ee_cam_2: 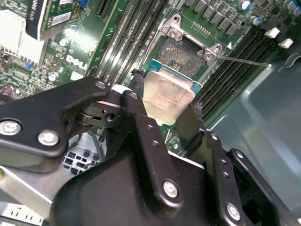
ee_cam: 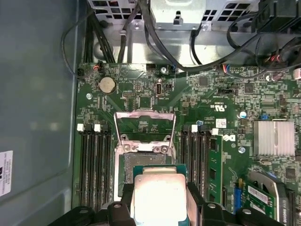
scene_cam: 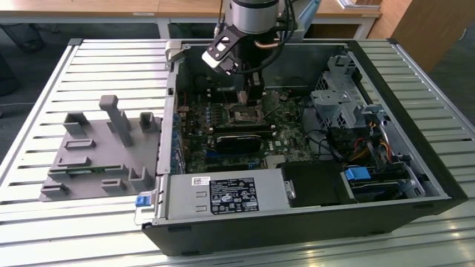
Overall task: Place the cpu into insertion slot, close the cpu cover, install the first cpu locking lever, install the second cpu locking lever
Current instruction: 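Place the cpu into insertion slot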
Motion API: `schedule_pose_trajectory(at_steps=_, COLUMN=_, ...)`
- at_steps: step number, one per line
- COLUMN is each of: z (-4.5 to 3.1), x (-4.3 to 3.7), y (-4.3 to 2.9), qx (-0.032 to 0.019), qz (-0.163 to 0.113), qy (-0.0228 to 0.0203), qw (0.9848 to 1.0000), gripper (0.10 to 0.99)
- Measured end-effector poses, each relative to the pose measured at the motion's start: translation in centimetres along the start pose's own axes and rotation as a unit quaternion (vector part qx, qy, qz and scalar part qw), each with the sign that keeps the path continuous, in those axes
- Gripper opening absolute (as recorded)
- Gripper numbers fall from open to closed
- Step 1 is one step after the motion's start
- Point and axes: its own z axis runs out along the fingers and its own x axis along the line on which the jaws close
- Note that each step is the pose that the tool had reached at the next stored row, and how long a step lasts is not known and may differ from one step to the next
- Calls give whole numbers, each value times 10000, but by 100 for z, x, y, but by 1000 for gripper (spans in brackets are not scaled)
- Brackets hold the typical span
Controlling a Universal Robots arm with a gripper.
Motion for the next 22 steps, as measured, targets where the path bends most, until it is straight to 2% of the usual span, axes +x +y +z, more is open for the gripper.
schedule_pose_trajectory(at_steps=4, z=71, x=15, y=-4, qx=-1, qz=9, qy=-1, qw=10000, gripper=525)
schedule_pose_trajectory(at_steps=9, z=104, x=25, y=-7, qx=0, qz=10, qy=-3, qw=10000, gripper=525)
schedule_pose_trajectory(at_steps=16, z=213, x=70, y=-13, qx=-1, qz=27, qy=-6, qw=10000, gripper=525)
schedule_pose_trajectory(at_steps=22, z=282, x=71, y=-26, qx=-1, qz=44, qy=-12, qw=10000, gripper=525)
